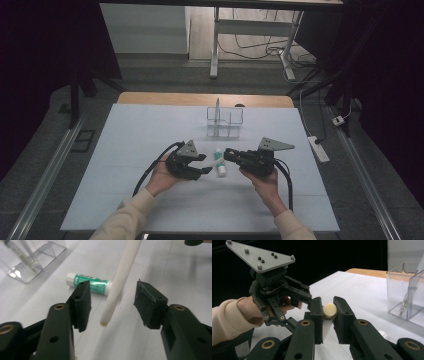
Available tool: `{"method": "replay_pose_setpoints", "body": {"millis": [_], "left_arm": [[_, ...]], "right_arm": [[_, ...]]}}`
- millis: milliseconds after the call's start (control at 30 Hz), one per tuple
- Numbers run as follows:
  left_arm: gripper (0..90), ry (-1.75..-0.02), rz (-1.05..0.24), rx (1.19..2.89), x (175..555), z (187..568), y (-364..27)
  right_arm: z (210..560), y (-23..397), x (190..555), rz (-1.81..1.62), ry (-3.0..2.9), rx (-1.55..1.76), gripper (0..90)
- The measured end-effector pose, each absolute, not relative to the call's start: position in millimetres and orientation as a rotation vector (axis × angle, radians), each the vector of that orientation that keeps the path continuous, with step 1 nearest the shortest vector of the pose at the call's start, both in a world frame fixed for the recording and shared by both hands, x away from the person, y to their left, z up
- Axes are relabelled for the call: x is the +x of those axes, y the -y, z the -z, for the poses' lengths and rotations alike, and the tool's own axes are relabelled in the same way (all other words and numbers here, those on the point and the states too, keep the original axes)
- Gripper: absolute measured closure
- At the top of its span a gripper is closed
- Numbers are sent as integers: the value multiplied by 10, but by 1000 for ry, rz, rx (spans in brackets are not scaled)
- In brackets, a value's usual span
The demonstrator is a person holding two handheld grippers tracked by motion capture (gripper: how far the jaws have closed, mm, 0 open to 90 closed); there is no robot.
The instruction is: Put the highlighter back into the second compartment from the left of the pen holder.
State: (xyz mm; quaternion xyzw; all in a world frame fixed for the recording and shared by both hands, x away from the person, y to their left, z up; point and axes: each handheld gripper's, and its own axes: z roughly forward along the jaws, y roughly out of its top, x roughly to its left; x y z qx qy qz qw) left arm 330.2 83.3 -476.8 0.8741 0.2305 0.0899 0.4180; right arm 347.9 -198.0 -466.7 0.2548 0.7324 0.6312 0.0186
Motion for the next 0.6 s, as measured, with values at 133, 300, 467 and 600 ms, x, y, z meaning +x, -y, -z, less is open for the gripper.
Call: {"method": "replay_pose_setpoints", "body": {"millis": [133,300,467,600], "left_arm": [[427,-611,-231,2184,3276,4775,-942],[409,-662,-240,2173,3240,4802,-1118],[394,-709,-258,2158,3201,4802,-1312],[386,-729,-276,2152,3155,4800,-1445]], "right_arm": [[4635,2032,3488,-1965,-2237,799,777],[4586,2062,3501,-1971,-2205,790,776],[4523,2072,3522,-1968,-2177,785,776],[4468,2097,3544,-1966,-2151,789,776]]}}
